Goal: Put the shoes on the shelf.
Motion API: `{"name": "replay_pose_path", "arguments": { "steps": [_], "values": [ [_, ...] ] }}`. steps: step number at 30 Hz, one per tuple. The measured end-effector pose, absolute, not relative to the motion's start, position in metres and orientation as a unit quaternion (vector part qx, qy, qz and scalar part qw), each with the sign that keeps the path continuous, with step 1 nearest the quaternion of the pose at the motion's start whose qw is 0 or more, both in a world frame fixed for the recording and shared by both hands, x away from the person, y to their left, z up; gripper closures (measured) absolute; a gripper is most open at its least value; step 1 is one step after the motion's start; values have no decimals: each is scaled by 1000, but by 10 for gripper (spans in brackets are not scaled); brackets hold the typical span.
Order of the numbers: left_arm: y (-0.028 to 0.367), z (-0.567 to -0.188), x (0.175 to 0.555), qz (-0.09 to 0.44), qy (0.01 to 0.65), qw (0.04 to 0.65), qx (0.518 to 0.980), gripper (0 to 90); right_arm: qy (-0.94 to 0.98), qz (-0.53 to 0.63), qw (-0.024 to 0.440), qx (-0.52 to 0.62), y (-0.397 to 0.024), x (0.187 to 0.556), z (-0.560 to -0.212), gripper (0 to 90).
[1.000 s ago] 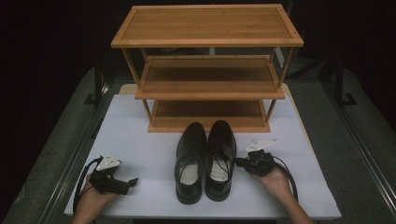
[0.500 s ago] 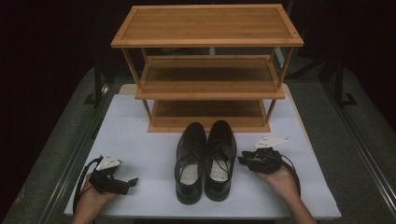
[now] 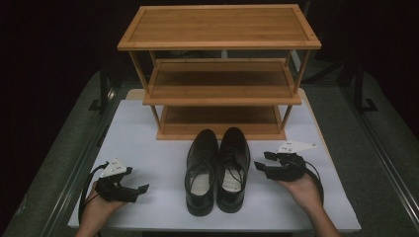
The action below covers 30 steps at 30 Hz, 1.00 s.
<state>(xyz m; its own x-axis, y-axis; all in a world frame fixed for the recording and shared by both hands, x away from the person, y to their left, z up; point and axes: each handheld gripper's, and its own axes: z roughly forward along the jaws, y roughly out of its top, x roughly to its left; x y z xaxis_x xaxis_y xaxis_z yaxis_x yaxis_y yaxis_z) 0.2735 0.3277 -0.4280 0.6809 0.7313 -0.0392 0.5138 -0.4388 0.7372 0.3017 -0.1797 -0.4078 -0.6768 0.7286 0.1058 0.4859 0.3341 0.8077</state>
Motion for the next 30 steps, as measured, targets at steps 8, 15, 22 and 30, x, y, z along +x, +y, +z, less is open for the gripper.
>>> {"name": "replay_pose_path", "arguments": {
  "steps": [8, 15, 22, 30],
  "values": [
    [296, -400, 278, 131, 343, 405, 837, 146, 794, 467, 130, 367, -175, 294, -388, 461],
    [268, -373, 295, 119, 317, 425, 839, 250, 793, 472, 131, 361, -167, 293, -374, 498],
    [242, -349, 314, 119, 289, 422, 851, 330, 803, 467, 126, 349, -155, 298, -361, 493],
    [213, -344, 325, 101, 260, 432, 858, 333, 813, 465, 109, 333, -137, 303, -355, 492]
  ]
}}
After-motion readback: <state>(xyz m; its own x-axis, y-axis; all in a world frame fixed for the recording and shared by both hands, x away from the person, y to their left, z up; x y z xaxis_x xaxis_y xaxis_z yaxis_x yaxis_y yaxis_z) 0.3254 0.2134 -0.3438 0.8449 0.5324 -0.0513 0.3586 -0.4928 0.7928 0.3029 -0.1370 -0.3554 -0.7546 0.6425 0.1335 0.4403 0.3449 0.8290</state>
